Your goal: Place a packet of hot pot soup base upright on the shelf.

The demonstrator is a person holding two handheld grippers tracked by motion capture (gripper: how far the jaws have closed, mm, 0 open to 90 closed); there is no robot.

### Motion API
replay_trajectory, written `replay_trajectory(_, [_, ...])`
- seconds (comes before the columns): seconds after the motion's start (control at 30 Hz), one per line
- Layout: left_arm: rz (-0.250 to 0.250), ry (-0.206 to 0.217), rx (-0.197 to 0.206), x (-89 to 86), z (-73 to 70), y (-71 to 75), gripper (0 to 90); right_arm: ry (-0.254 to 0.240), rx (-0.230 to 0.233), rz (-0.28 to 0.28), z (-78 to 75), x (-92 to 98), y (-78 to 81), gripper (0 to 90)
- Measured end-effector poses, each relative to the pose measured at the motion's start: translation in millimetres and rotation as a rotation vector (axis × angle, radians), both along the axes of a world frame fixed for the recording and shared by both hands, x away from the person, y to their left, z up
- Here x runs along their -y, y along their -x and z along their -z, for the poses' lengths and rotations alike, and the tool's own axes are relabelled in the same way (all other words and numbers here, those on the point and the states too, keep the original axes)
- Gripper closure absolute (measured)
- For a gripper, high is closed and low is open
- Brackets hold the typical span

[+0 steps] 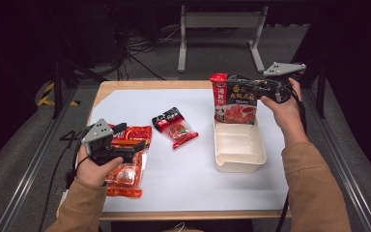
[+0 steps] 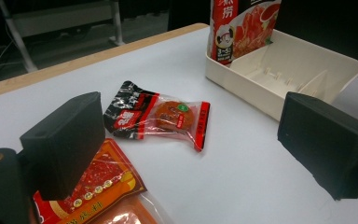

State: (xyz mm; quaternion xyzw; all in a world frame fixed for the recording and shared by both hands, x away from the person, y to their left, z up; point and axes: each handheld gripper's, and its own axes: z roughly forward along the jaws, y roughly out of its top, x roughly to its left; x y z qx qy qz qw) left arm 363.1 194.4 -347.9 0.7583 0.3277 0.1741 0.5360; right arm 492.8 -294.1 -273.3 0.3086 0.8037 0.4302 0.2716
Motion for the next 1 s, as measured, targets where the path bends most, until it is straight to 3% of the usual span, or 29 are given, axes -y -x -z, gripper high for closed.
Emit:
replay_trajectory(0.57, [0.006, -0.011, -0.02, 1.3, 2.1, -2.0, 8.3, 0.005, -0.072, 0.019, 24.1, 7.5, 0.5, 71.0])
replay_trajectory(1.0, [0.02, -0.015, -0.033, 2.9, 3.9, -4.5, 7.8, -0.008, -0.08, 0.034, 36.7, 17.7, 6.4, 74.2])
